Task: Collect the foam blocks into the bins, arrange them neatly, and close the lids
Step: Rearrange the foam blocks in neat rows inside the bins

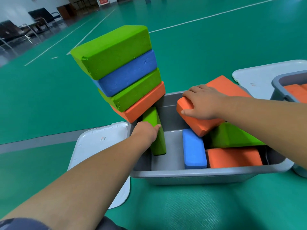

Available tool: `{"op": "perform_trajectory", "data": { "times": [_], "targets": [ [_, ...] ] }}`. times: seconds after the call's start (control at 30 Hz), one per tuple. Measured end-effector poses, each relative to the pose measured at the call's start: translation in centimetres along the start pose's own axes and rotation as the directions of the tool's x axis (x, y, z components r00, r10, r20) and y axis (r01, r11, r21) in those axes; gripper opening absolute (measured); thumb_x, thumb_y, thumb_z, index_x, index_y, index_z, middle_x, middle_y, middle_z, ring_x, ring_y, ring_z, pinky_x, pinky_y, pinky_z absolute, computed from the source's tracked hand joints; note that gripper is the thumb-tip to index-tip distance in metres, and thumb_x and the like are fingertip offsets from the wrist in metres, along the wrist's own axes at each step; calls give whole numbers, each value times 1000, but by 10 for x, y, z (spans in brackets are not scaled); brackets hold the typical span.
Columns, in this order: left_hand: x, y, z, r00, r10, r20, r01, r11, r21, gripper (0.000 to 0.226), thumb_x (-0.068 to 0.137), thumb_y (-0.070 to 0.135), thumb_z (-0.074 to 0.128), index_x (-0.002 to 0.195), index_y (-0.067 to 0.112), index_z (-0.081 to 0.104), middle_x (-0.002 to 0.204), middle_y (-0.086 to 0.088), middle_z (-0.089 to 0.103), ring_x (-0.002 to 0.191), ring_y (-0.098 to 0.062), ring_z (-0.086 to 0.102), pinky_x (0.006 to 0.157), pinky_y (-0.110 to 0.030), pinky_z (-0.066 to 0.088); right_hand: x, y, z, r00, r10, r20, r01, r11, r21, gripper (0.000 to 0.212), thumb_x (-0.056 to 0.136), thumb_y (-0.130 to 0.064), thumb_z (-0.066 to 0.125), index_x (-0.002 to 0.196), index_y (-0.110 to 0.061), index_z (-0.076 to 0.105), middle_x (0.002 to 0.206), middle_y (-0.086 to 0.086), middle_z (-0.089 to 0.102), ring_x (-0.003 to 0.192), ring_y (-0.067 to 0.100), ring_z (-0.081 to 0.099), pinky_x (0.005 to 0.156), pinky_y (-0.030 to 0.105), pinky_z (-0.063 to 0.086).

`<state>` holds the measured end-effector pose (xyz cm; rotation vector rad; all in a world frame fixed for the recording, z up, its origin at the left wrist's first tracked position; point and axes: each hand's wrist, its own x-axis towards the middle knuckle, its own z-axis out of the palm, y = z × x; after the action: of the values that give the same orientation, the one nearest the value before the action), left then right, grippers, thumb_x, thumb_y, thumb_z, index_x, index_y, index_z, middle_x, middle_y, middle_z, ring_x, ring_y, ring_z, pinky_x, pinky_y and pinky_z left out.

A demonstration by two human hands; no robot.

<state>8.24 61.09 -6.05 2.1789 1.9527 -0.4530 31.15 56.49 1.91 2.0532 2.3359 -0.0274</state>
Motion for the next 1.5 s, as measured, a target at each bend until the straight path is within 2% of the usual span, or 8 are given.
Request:
{"op": "perform_trajectory", "data": {
  "times": [0.1,0.2,0.27,0.43,0.63,0.87,1.13,1.5],
  "targets": [
    [1,3,-5,996,82,19,-84,992,96,69,112,14,31,164,44,-2,137,-21,53,126,-40,59,99,-47,54,1,2,1,1000,-6,-5,6,1000,1,83,90,-77,45,154,-26,38,156,8,42,145,35,36,119,51,32],
    [-5,-1,0,999,-37,30,38,999,-17,53,111,31,42,163,30,30,131,-22,58,119,-39,63,94,-47,55,1,5,4,1000,0,-30,1,1000,10,87,90,-80,40,155,-22,37,156,10,43,144,35,36,119,51,31],
    [-9,-4,1,999,-38,-27,34,989,-146,58,105,56,46,130,7,65,118,-18,69,107,-35,68,90,-44,57,1,8,7,998,26,-56,-25,1000,10,90,90,-81,38,153,-17,39,153,12,44,143,36,38,119,51,32],
    [-20,7,-16,994,-78,-72,81,996,38,50,112,45,33,153,19,45,138,-13,58,132,-34,56,105,-43,47,3,22,6,989,105,-101,-102,994,39,89,92,-80,33,148,-11,45,148,15,48,140,38,41,117,52,34],
    [-24,27,-31,976,35,-213,-78,977,-197,25,101,38,54,103,14,58,116,-10,67,111,-35,65,80,-37,46,4,49,7,917,351,-188,-354,935,18,78,94,-73,39,136,-8,52,135,19,51,129,41,47,108,52,40],
    [-38,63,-27,972,233,-14,-159,618,-770,35,105,33,51,101,2,66,91,-14,76,75,-25,78,79,-47,65,-1,71,3,732,679,-63,-667,732,137,77,97,-73,38,132,-7,56,134,19,60,126,42,55,100,47,43],
    [-47,53,-44,987,80,-139,-157,652,-741,43,99,46,51,94,6,64,82,-15,75,72,-31,75,73,-43,63,1,65,-18,711,683,-170,-564,697,442,54,90,-57,44,114,-13,66,119,17,53,108,45,56,93,49,49],
    [-72,-44,-51,986,29,165,88,745,-661,40,89,33,50,97,0,71,83,-20,77,72,-36,77,66,-42,66,4,-4,-39,905,423,35,-298,574,762,39,84,-51,70,100,-17,61,101,3,65,97,28,63,80,42,47]
  ]
}}
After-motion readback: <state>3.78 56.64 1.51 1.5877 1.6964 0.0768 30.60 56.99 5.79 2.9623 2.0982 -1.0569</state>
